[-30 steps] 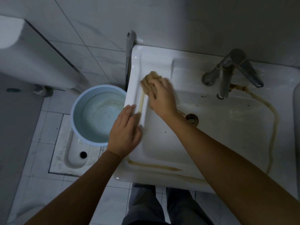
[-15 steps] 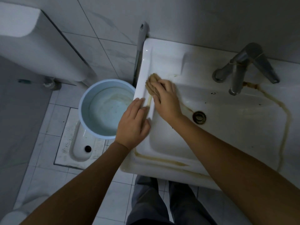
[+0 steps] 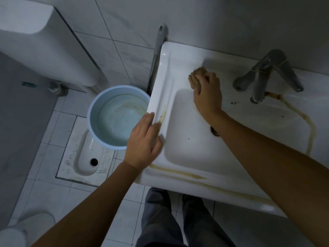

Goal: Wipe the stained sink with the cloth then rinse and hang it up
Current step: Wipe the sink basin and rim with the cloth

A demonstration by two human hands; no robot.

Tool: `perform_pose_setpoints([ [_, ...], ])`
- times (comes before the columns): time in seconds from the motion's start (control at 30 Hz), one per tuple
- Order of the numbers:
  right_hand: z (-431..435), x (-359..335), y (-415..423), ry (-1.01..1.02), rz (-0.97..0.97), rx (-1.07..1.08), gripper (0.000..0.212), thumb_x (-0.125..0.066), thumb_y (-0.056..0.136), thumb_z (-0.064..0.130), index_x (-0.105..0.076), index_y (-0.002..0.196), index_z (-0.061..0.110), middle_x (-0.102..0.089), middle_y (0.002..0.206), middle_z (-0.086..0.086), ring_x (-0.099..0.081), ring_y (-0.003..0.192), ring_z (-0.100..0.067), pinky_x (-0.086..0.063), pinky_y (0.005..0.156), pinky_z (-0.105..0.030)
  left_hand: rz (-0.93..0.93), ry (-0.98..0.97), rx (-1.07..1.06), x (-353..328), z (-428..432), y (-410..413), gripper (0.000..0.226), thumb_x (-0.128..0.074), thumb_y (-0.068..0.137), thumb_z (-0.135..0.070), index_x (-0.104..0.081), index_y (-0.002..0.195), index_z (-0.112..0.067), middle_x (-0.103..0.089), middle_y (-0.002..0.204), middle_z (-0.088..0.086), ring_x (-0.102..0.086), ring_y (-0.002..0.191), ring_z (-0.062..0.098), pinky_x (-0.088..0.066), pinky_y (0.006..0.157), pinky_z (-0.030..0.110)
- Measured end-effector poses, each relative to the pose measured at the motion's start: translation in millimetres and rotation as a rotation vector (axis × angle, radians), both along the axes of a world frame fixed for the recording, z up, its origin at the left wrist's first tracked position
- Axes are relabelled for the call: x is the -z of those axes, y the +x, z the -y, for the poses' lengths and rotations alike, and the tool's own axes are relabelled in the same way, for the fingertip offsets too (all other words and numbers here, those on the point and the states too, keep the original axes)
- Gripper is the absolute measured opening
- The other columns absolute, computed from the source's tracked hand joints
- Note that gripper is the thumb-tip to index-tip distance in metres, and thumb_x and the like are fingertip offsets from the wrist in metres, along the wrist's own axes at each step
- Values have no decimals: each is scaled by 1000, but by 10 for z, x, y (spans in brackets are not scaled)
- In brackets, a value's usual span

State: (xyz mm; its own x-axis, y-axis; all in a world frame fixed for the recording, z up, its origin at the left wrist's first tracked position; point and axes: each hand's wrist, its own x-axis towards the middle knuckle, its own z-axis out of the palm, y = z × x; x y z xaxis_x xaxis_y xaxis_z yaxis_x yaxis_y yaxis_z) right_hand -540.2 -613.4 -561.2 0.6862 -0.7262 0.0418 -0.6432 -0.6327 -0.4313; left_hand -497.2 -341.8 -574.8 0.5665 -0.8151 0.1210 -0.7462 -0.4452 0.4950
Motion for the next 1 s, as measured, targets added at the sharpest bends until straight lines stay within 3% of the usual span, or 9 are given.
perform_pose_setpoints([
  [0.1, -235, 54, -2, -20, 18, -22, 40, -56, 89, 7, -58, 129, 16, -49, 130, -11, -47, 117, -31, -54, 87, -41, 9, 19, 0, 28, 25, 7, 41, -57, 94, -24, -60, 131, -8, -46, 152, 15, -36, 147, 29, -30, 121, 39],
  [0.23, -396, 167, -179, 144, -5, -205, 36, -55, 90, 9, -62, 126, 14, -53, 127, -9, -52, 115, -28, -51, 91, -41, 3, 25, 5, 43, 23, 11, 41, -56, 94, -25, -59, 132, -8, -44, 153, 15, -36, 147, 30, -34, 119, 45],
  [0.43, -91, 162, -278, 28, 126, -97, 32, -50, 90, 5, -68, 115, 14, -59, 116, -7, -52, 108, -23, -47, 85, -28, -6, 30, 0, 75, 25, 22, 40, -55, 94, -26, -59, 130, -10, -43, 154, 14, -34, 148, 29, -30, 121, 43],
  [0.57, -81, 54, -17, 76, 272, 28, 33, -52, 90, 11, -67, 117, 18, -58, 118, -2, -52, 110, -17, -42, 84, -19, -9, 36, -12, 61, 23, 15, 39, -54, 93, -25, -60, 129, -11, -44, 154, 13, -34, 148, 29, -27, 123, 40],
  [0.63, -67, 12, 86, 75, 317, 64, 35, -53, 89, 10, -66, 121, 20, -57, 119, -1, -51, 112, -17, -44, 86, -20, -9, 36, -13, 46, 27, 17, 39, -53, 94, -26, -60, 129, -10, -44, 154, 13, -34, 148, 29, -26, 123, 39],
  [0.8, -263, 49, 252, 112, 140, -96, 48, -55, 88, 5, -61, 132, 20, -55, 122, -6, -49, 114, -27, -49, 92, -35, -15, 19, -14, 10, 44, 20, 40, -53, 93, -25, -61, 128, -7, -46, 152, 15, -37, 147, 31, -28, 122, 41],
  [1.0, -721, 104, 288, 276, 198, -121, 44, -58, 85, 5, -60, 127, 18, -52, 125, -7, -49, 117, -29, -48, 98, -43, -1, 47, -21, 0, 41, 20, 39, -54, 93, -25, -59, 128, -8, -45, 153, 14, -36, 147, 30, -20, 123, 32],
])
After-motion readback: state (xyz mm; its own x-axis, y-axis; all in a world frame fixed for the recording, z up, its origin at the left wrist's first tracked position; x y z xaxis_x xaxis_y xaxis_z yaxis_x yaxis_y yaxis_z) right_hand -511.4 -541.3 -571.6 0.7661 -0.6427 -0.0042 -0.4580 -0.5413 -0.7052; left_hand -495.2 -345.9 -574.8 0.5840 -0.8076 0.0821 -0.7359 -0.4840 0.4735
